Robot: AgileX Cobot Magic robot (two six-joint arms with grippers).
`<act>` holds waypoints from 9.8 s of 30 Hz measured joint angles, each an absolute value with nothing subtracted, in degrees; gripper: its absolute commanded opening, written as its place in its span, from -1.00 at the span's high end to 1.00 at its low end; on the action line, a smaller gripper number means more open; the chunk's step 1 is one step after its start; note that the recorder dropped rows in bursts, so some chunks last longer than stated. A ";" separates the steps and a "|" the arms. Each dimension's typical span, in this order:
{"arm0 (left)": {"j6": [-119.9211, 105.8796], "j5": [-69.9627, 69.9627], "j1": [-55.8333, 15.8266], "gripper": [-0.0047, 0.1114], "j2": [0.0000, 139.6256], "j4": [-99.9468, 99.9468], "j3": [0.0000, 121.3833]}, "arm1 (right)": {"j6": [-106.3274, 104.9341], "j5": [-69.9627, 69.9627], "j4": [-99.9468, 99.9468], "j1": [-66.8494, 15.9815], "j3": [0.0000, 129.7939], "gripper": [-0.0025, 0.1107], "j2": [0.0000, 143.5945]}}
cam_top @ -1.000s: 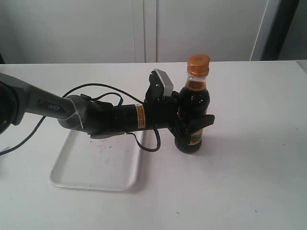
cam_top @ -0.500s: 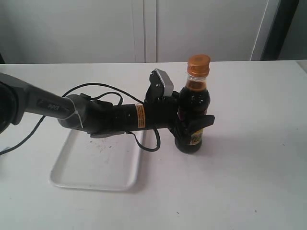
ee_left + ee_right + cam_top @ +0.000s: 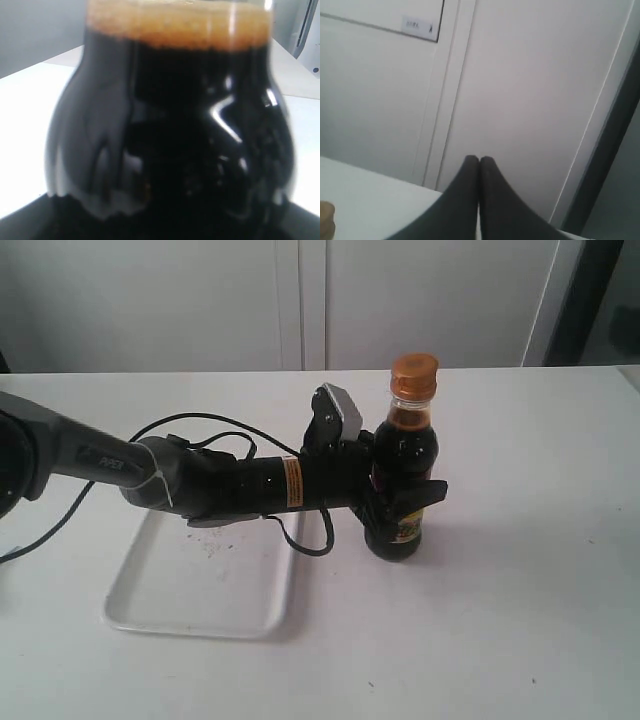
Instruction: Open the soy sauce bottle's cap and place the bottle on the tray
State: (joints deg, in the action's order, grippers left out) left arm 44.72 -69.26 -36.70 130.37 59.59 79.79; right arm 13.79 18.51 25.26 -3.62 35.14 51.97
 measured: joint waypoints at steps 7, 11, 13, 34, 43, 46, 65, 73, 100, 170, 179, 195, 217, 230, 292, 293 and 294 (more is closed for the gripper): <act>44.83 -69.26 -36.60 0.92 130.37 59.79 79.79 | 12.19 21.30 28.98 -3.62 34.65 0.96 59.07; 44.83 -69.26 -36.60 0.92 130.37 59.90 79.79 | 9.11 26.51 28.77 -3.62 32.10 0.96 62.72; 44.83 -69.26 -36.60 0.92 130.37 59.90 79.79 | 5.78 28.45 27.71 -3.62 30.86 0.96 64.97; 44.83 -69.26 -36.60 0.92 130.37 60.00 79.79 | -47.67 32.43 -9.37 -19.14 35.64 0.96 82.56; 45.50 -68.26 -36.60 0.92 130.09 60.26 79.79 | -47.61 19.73 -9.50 -19.36 44.58 0.96 86.51; 45.54 -68.12 -36.60 0.92 130.09 60.32 79.79 | -47.61 19.09 -9.12 -19.36 45.17 0.96 86.51; 45.96 -68.00 -36.60 0.92 130.00 60.65 79.79 | -47.61 19.07 -6.34 -22.44 45.39 0.96 86.51; 46.40 -68.00 -36.48 0.92 130.00 60.70 79.79 | -47.61 19.80 -6.57 -22.84 45.39 0.96 86.51; 46.61 -67.02 -36.39 0.92 129.83 61.79 80.01 | -47.73 19.03 -5.75 -30.66 45.52 0.96 81.37; 47.72 -60.18 -36.72 0.92 120.41 68.88 78.70 | -22.00 -36.10 -8.50 -4.98 63.21 0.96 87.61; 39.72 -63.56 -36.72 0.92 111.80 64.89 71.04 | -21.97 -35.29 -8.50 -4.98 63.21 0.96 87.61; 36.11 -65.49 -25.70 0.92 102.92 60.37 54.52 | -21.88 -35.15 -9.33 -4.98 63.21 0.96 87.61; 31.31 -65.03 -17.35 0.92 98.85 54.70 43.12 | -21.88 -35.01 -10.34 -4.98 63.16 0.96 87.61; 27.68 -64.92 -17.35 0.92 100.29 46.60 41.42 | -21.44 -35.01 -10.59 -4.98 62.78 0.96 87.61; 22.17 -65.12 -17.35 -0.78 100.85 32.78 32.77 | -21.66 -35.43 -10.59 -4.98 62.78 0.96 87.61; 22.41 -64.57 -17.35 -0.78 99.80 32.90 32.77 | -21.66 -35.43 -10.59 -4.98 62.78 0.96 87.61; 22.86 -63.23 -17.35 -0.78 98.31 33.08 32.77 | -21.66 -35.34 -10.59 -4.98 62.78 0.96 87.61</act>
